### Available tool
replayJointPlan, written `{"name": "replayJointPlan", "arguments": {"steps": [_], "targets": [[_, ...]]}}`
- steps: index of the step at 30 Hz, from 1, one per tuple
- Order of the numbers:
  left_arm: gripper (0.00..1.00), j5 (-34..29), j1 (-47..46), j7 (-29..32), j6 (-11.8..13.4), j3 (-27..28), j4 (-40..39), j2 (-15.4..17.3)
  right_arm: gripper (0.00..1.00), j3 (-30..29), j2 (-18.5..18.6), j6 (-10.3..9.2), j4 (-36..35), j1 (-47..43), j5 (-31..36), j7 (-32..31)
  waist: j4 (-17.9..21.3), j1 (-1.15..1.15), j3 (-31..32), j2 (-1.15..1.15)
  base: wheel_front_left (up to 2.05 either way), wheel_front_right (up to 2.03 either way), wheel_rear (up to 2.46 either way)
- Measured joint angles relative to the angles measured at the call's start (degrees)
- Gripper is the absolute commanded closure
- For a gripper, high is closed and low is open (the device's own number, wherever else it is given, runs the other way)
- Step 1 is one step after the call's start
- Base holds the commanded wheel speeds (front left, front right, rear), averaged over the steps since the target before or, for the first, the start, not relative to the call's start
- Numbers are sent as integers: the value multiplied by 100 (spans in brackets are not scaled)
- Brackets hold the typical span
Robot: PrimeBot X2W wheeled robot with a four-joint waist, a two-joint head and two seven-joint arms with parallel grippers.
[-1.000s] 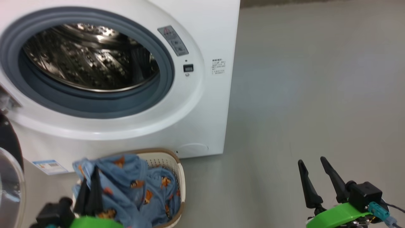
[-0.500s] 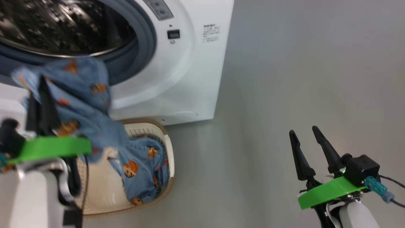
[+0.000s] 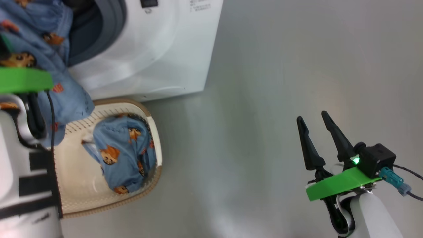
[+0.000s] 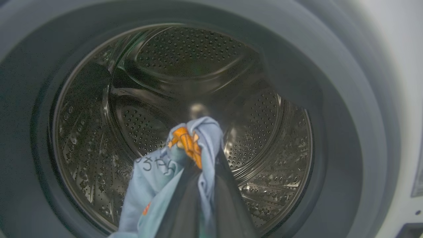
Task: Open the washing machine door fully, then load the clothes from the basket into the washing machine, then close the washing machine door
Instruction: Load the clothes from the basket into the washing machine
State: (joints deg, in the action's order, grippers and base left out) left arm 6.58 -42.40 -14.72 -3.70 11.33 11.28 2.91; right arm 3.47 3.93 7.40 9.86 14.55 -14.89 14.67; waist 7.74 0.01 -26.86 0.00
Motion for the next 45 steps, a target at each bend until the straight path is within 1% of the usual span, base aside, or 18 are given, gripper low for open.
{"name": "replayJointPlan", "arguments": {"steps": [4, 11, 15, 20, 25, 28, 31, 32, 36, 38, 40, 43, 45], "targets": [[100, -156, -526, 1, -45, -16, 697, 76, 0, 93, -2, 0, 10, 134, -53, 0, 92, 0, -310, 0, 0, 0, 0], [100, -348, -1463, 14, -10, -107, 2075, 394, 0, 255, -12, 0, 57, 305, -153, 0, 219, 0, -770, 0, 0, 0, 0], [100, -381, -2011, 226, -19, -179, 2852, 553, 0, 311, -20, 0, 67, 320, -193, 0, 267, 0, -950, 0, 0, 0, 0], [100, -407, -2668, 669, 0, -294, 3505, 660, 0, 337, -23, 0, 65, 321, -199, 0, 299, 0, -1133, 0, 0, 0, 0], [100, -543, -3215, 827, 100, -375, 3902, 782, 0, 371, -30, 0, 66, 333, -270, 0, 338, -1, -1339, 0, 0, 0, 0], [100, -597, -3425, 917, 100, -477, 4106, 894, 0, 468, -34, 0, 66, 350, -305, 0, 379, 0, -1463, 0, 0, 0, 0], [100, -689, -3636, 962, 104, -554, 4227, 978, 0, 526, -56, 0, 70, 414, -382, 0, 429, -1, -1594, 0, 0, 0, 0], [100, -728, -3776, 910, 187, -602, 4246, 1056, 0, 553, -59, 0, 70, 447, -407, 0, 463, 0, -1683, 0, 0, 0, 0], [100, -937, -3935, 224, 297, -793, 4044, 1132, 0, 623, -65, 0, 75, 453, -498, 0, 531, 0, -1836, 0, 0, 0, 0], [100, -996, -3977, 54, 345, -906, 3808, 1124, 0, 659, -68, 0, 75, 455, -498, 0, 559, 0, -1900, 0, 0, 0, 0], [100, -1018, -3979, 9, 333, -1027, 3506, 1125, 0, 686, -75, 0, 71, 458, -530, 0, 583, -1, -1950, 0, 0, 0, 0], [100, -1020, -3973, 2, 287, -1131, 2713, 1127, 0, 699, -79, 0, 67, 477, -587, 0, 616, 0, -2009, 0, 0, 0, 0], [100, -990, -3930, 0, 288, -1174, 2331, 1138, 0, 701, -79, 0, 66, 537, -590, 0, 634, 0, -2028, 0, 0, 0, 0]]}}
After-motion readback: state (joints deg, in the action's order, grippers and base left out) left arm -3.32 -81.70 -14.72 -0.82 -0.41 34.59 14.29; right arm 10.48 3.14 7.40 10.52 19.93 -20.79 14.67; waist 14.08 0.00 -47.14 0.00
